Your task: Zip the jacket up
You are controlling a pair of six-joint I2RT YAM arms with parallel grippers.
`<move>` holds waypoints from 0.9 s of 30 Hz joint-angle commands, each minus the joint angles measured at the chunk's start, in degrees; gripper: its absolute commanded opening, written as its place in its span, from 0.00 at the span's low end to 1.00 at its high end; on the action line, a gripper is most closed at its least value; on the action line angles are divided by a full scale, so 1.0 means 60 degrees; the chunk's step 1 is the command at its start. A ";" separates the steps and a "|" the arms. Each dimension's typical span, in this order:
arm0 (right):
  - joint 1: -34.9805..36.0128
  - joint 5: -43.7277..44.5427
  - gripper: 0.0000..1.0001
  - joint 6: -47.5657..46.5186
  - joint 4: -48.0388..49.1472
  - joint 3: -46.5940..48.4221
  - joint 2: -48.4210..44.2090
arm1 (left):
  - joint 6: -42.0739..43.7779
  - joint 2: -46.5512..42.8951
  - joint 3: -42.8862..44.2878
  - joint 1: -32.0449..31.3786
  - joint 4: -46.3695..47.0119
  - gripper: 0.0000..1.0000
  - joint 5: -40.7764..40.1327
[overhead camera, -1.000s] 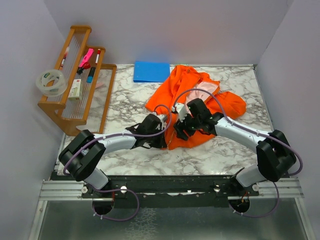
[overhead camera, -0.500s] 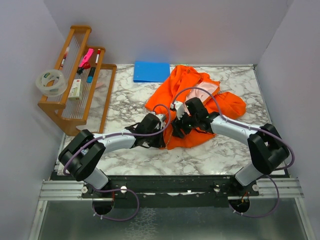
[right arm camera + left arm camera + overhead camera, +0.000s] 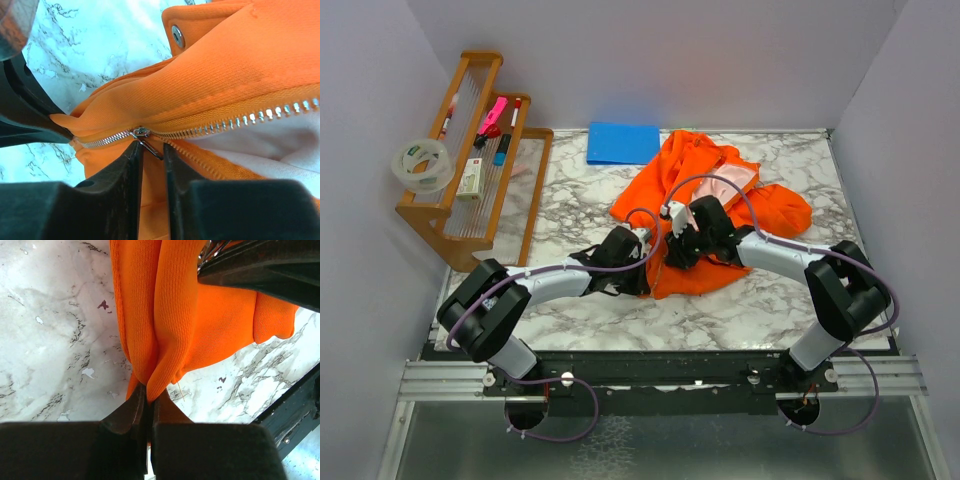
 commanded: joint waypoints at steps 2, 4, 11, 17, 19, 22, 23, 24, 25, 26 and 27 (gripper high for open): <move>0.0016 -0.0601 0.14 0.0370 0.0325 -0.0383 -0.0258 | 0.0170 0.0167 0.0170 0.0059 -0.0548 0.00 -0.0121; 0.0019 -0.0662 0.07 0.0414 0.0296 -0.0479 -0.0491 | 0.0181 0.0202 0.0170 0.0070 -0.0507 0.00 -0.0119; 0.0016 -0.0084 0.00 0.0497 0.0361 -0.0618 -0.1149 | 0.0224 0.0283 0.0213 0.0102 -0.0556 0.00 -0.0144; 0.0017 0.1372 0.00 0.0422 0.0409 -0.0533 -0.1612 | 0.0267 0.0201 0.0155 0.0132 -0.0658 0.00 -0.0197; 0.0015 0.2086 0.00 0.0335 0.0283 -0.0384 -0.1594 | 0.0286 0.0194 0.0155 0.0137 -0.0743 0.00 -0.0193; 0.0015 0.3114 0.00 0.0249 0.0204 -0.0165 -0.1484 | 0.0260 0.0105 0.0100 0.0130 -0.0741 0.00 -0.0135; 0.0015 0.3436 0.00 0.0247 0.0229 -0.0116 -0.1466 | 0.0247 0.0075 0.0068 0.0129 -0.0741 0.00 -0.0134; 0.0015 0.3917 0.00 0.0235 0.0252 -0.0045 -0.1436 | 0.0243 0.0055 0.0036 0.0132 -0.0754 0.00 -0.0148; 0.0015 0.4269 0.00 0.0220 0.0262 0.0022 -0.1418 | 0.0243 0.0020 0.0014 0.0132 -0.0767 0.00 -0.0158; 0.0015 0.4613 0.00 0.0207 0.0280 0.0087 -0.1381 | 0.0230 -0.0003 -0.0015 0.0136 -0.0790 0.00 -0.0159; 0.0015 0.4892 0.00 0.0204 0.0282 0.0165 -0.1373 | 0.0216 -0.0028 -0.0036 0.0133 -0.0792 0.00 -0.0161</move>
